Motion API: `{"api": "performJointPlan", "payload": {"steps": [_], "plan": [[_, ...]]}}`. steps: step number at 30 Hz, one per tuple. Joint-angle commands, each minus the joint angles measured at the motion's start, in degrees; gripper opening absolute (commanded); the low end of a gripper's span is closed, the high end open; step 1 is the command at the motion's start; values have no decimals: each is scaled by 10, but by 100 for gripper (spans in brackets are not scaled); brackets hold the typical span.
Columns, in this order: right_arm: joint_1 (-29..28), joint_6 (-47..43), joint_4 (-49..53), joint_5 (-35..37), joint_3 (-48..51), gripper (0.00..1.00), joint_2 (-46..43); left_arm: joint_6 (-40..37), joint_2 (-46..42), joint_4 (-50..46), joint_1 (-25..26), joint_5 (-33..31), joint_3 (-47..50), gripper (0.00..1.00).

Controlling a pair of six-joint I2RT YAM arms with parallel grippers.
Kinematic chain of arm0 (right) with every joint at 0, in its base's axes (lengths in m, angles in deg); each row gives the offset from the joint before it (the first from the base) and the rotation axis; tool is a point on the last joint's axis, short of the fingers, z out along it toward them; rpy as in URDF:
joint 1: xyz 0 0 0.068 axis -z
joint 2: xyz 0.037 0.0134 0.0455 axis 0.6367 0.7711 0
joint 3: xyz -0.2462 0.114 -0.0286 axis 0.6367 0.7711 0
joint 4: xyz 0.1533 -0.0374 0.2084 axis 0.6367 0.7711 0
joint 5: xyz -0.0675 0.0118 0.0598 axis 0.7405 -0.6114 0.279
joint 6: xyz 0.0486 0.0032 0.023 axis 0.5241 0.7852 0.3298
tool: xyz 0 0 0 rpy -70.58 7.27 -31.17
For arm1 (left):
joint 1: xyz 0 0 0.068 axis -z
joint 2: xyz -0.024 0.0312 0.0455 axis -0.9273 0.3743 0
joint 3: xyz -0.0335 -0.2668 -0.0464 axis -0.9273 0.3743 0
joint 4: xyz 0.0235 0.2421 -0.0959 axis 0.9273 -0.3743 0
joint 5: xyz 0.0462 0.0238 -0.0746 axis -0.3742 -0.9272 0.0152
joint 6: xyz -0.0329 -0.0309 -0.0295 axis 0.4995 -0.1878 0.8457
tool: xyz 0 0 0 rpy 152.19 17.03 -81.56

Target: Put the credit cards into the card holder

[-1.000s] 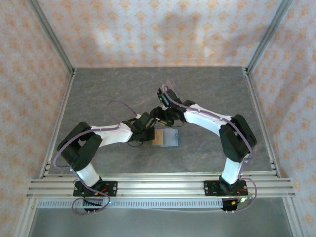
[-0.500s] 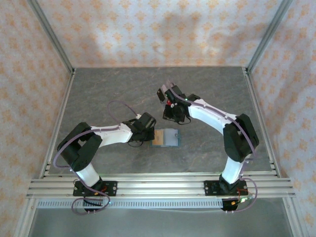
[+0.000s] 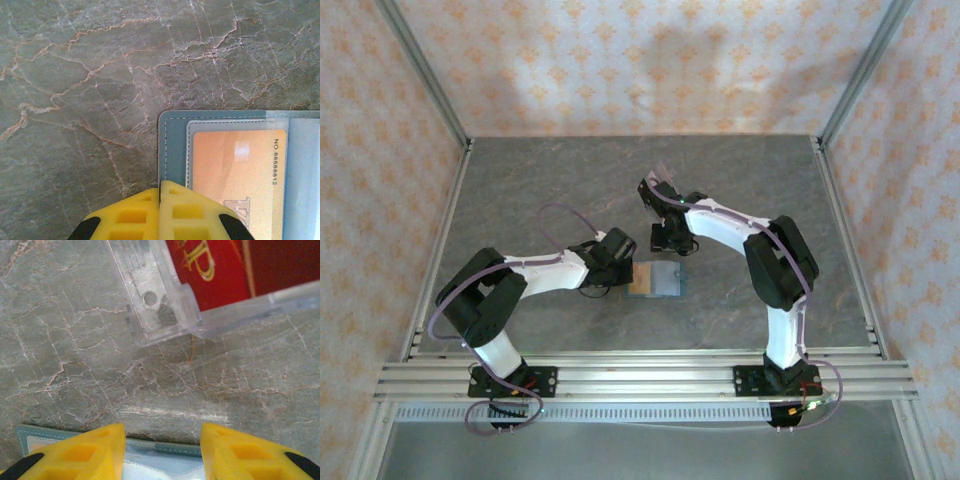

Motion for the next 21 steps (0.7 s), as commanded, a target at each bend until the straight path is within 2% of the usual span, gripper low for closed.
{"api": "performJointPlan", "payload": {"steps": [1,14,21], "plan": [[4,-24,18,0,-14,46,17,-7,35,-51,11,23,30,2],[5,-38,-16,-96,11,42,-4,-7,40,-49,10,24,30,2],[7,-48,-11,-113,14,38,-14,-6,38,-47,9,25,32,2]]}}
